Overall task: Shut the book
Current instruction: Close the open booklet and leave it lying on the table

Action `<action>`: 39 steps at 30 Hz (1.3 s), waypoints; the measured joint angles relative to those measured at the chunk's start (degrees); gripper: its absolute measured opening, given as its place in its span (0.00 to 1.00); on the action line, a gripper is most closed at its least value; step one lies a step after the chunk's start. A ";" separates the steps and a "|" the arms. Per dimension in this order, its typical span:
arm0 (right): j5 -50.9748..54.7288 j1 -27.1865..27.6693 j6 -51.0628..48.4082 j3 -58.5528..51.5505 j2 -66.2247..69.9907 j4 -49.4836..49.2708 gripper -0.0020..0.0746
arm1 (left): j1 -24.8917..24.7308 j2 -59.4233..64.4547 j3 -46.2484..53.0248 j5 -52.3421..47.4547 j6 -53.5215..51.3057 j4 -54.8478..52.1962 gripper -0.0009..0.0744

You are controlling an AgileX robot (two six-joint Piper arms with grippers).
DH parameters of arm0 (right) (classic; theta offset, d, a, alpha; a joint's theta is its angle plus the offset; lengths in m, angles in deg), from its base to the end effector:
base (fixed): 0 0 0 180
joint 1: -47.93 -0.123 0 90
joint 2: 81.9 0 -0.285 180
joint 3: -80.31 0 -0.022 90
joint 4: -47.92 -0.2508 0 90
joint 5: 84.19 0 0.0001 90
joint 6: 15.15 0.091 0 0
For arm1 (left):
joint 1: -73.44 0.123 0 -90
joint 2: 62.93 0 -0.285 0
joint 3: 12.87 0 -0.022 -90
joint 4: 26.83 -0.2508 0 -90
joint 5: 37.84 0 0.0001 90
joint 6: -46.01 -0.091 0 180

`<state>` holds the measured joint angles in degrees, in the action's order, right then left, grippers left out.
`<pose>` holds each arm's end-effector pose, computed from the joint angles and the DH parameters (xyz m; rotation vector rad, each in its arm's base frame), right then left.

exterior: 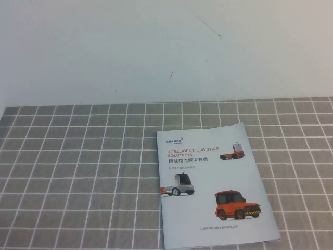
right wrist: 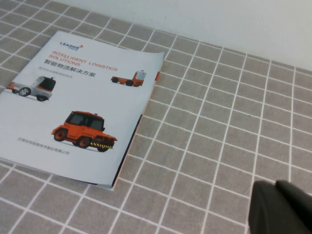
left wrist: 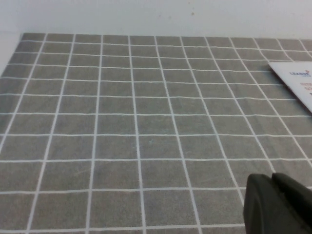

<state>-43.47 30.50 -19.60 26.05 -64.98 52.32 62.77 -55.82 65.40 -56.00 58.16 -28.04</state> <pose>0.0414 0.0082 0.2738 -0.3937 1.9115 0.0623 0.0530 -0.0094 0.1790 -0.0099 1.8148 -0.2629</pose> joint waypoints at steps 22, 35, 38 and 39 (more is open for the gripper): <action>0.00 0.00 0.00 0.00 0.00 0.00 0.02 | 3.00 0.00 0.00 -0.13 -6.94 0.45 0.01; 0.00 0.00 0.00 0.00 0.00 0.00 0.02 | 3.00 0.00 0.00 -0.13 -7.16 0.45 0.01; 0.00 0.00 0.00 0.00 0.00 0.00 0.02 | 3.00 0.00 0.00 -0.25 -7.16 0.45 0.01; 0.00 0.00 0.00 0.00 0.00 0.00 0.02 | 3.00 0.00 0.00 -0.25 -7.16 0.45 0.01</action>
<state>-43.47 30.50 -19.60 26.05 -64.98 52.32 65.77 -55.82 65.40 -56.25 50.99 -27.59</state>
